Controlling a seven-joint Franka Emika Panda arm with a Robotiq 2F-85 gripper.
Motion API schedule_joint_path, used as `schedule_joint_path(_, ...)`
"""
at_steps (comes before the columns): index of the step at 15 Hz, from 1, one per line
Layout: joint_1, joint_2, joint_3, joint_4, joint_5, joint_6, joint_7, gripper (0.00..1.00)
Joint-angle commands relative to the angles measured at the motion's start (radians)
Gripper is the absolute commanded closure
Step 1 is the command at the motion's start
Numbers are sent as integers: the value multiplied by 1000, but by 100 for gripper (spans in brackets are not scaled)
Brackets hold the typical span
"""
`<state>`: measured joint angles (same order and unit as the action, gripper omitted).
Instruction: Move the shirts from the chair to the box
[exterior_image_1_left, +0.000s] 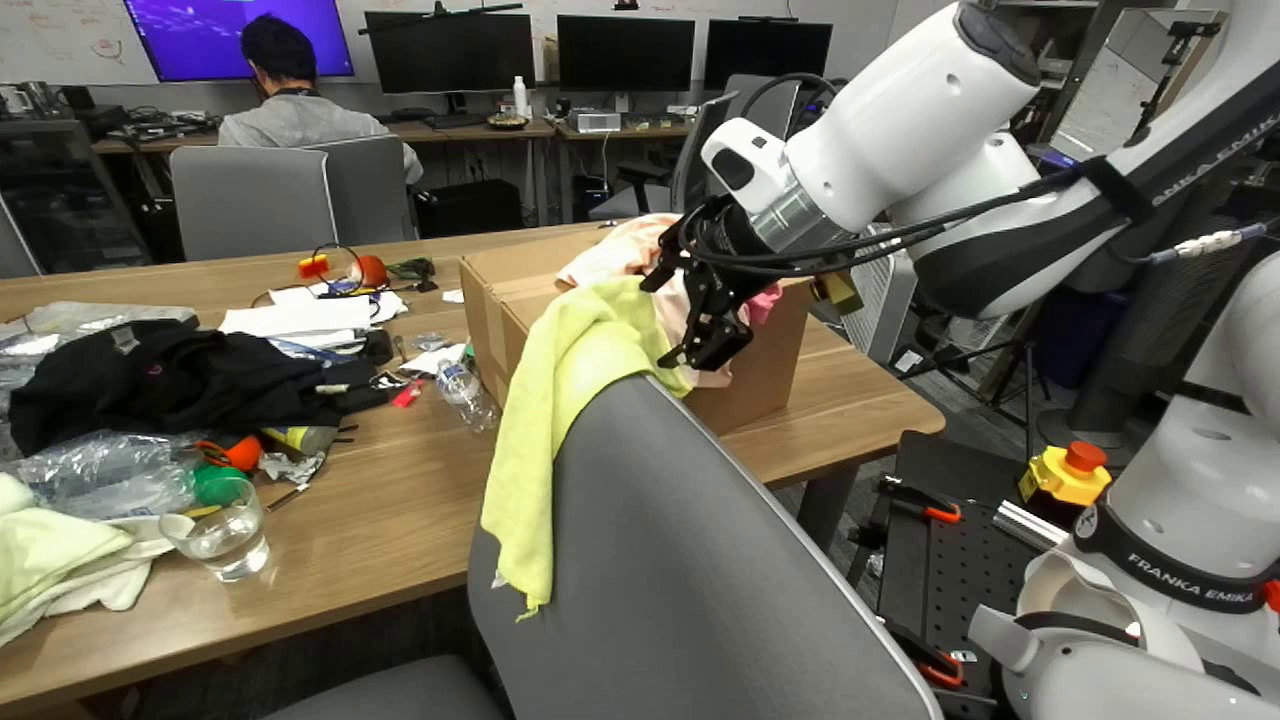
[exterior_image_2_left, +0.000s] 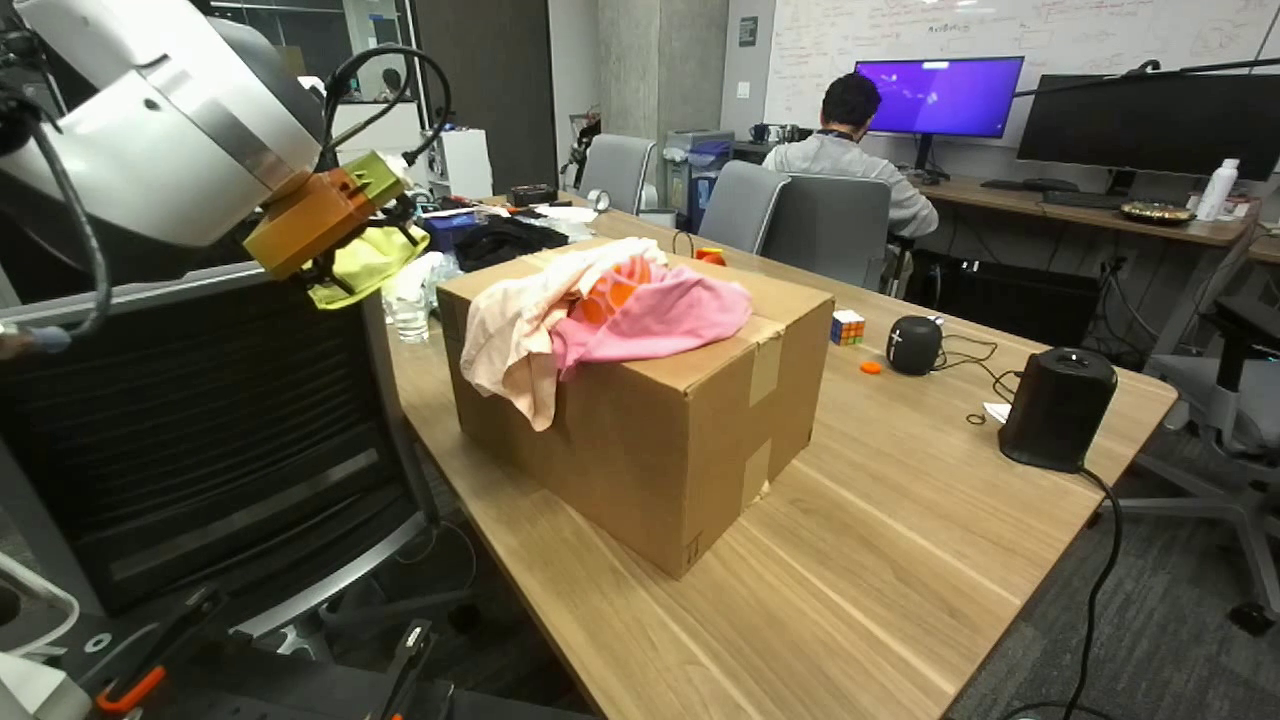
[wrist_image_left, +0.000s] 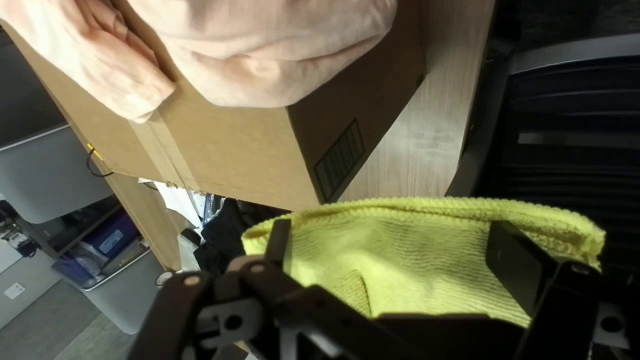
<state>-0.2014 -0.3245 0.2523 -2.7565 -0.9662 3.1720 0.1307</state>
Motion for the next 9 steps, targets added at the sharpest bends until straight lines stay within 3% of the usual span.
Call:
schedule_joint_path(1,-71,-16,37,0,-165,54,144,0)
schedule_joint_path(9,-133,-71,58,1,-518,129,438,0)
